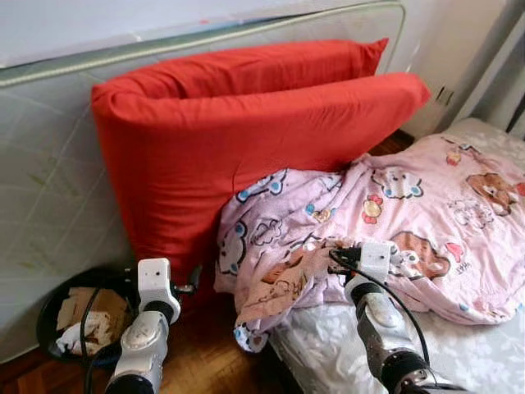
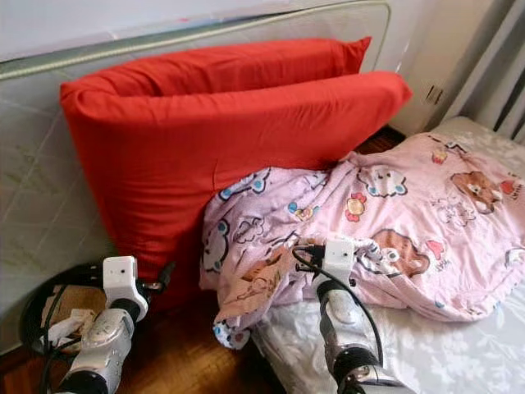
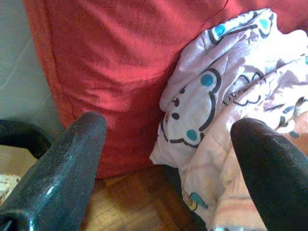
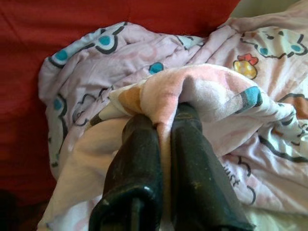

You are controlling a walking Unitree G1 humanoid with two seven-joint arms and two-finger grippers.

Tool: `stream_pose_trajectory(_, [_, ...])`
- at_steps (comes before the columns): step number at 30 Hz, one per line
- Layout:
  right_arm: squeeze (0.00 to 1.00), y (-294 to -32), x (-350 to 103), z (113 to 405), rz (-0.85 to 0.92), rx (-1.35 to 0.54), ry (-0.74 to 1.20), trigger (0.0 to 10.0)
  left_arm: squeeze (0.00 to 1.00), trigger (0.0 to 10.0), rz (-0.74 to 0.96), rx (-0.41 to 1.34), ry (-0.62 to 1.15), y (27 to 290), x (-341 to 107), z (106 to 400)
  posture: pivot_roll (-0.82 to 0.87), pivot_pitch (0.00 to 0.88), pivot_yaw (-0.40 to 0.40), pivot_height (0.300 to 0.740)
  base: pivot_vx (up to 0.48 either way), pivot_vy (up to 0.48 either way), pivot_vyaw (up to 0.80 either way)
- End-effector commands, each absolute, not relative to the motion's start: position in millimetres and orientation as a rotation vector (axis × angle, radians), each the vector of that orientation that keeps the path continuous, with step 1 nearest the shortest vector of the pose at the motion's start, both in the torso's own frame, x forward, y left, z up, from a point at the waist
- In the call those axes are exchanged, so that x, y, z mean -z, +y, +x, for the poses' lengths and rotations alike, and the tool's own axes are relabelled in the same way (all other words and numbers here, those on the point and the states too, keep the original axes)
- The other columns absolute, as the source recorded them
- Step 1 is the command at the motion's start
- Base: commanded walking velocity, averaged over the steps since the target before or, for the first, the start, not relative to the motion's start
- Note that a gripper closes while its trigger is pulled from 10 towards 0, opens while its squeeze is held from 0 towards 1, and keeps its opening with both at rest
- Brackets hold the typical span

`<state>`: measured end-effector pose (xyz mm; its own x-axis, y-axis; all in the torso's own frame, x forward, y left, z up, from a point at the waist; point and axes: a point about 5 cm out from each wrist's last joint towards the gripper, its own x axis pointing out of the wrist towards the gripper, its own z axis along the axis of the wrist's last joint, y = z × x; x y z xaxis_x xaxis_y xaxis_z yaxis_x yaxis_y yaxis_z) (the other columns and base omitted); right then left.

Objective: Clean up the room

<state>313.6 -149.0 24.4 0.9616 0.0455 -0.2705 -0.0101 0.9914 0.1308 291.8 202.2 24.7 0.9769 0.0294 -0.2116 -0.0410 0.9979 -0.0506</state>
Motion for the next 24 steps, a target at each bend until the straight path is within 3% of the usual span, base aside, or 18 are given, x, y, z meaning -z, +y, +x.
stream_pose_trajectory(1, [0.0, -148.8, -21.9, 312.2, 0.121, -0.029, 0.293, 10.0, 0.0, 10.0, -0.057, -0.033, 0.22, 202.4, -22.3, 290.2, 0.04, 0.031, -0.06, 0.74, -0.259, 0.0, 0.0])
stream_pose_trajectory(24, [0.0, -149.9, -19.2, 309.3, 0.112, -0.021, 0.299, 10.0, 0.0, 10.0, -0.067, -0.027, 0.211, 198.4, -22.7, 290.1, 0.02, 0.049, -0.057, 0.74, -0.233, 0.0, 0.0])
